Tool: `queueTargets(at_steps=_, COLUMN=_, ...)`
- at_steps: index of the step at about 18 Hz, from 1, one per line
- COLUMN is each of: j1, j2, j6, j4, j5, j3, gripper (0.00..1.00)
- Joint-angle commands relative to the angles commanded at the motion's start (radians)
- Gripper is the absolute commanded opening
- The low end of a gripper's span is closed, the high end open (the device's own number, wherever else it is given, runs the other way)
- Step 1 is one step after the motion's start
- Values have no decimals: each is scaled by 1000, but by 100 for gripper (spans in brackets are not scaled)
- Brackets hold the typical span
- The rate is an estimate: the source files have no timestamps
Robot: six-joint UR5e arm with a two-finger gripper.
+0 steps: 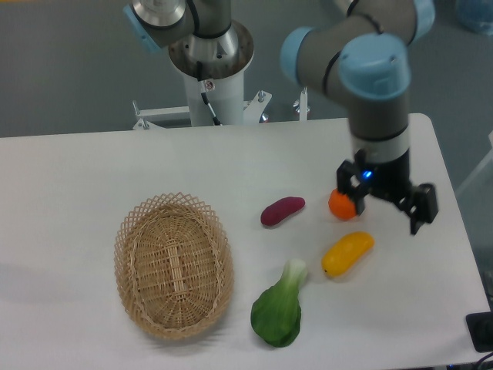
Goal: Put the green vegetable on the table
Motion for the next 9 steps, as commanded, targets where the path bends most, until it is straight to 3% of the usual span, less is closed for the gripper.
queueTargets(at_steps=4, j1=71, j2=32, j6=169, j4=-51, j5=-55, j3=-14, gripper=100)
queueTargets(at_steps=9, j1=118, j2=51, j6=211, j4=-57, j5=-115, j3=-31, gripper=100)
